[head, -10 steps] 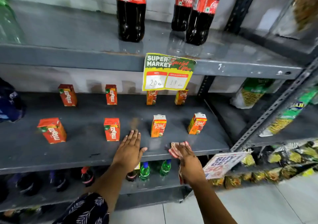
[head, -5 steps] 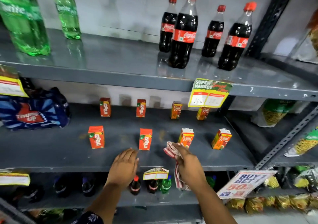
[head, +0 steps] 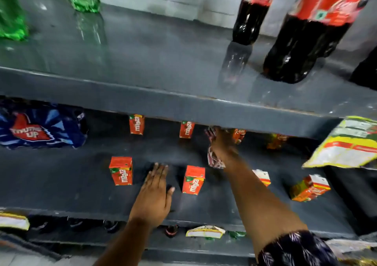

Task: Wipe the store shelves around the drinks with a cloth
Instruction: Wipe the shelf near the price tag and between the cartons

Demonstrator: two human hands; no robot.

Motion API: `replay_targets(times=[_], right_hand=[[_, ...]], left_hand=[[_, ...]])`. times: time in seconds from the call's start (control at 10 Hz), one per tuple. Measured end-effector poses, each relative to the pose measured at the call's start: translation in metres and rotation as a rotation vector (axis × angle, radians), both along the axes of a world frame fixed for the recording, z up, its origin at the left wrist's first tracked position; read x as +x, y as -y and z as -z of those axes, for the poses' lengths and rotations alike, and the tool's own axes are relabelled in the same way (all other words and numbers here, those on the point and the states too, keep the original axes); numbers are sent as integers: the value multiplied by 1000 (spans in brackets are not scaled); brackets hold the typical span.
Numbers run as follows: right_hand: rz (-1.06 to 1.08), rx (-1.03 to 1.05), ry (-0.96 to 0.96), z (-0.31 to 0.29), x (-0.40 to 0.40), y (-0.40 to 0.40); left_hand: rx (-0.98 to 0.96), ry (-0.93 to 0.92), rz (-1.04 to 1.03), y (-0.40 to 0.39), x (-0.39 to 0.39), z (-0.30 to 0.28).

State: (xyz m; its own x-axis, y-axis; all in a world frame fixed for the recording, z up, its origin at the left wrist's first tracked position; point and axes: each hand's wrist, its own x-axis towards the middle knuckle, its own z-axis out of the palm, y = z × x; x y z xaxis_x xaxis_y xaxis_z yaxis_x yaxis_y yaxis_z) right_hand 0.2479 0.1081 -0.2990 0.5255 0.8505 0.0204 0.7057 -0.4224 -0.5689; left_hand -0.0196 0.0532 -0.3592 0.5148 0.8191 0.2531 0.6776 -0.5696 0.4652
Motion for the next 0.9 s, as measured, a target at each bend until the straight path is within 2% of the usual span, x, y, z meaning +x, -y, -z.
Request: replay_targets(times=[0.1,0.2,0.3,0.4,0.5,0.6,0.7,0.8,0.9], right_hand=[[-52,-68,-23,0,-4,-10],[-118,-126,58,23,-3,-11],[-104,-121,288,47,-3,-4],[-235,-193,483,56,-4,12],[-321,-224,503,54,-15,41],[-305,-95,357,45,-35,80],[-164,54,225,33,-65,124],[-126,59,130,41,-83,162],[-70,-15,127,50,-98,201]], left_hand=[[-1,-35,12,-4,0,5],[29,-15,35,-4,-1,4],[39,-13,45,-3,-1,3],[38,-25,44,-2,-1,5],[19,-32,46,-3,-1,6],[15,-47,39,-3,-1,8],[19,-64,45,-1,-1,3],[14,-125,50,1,1,1],[7,-250,41,4,0,-2]])
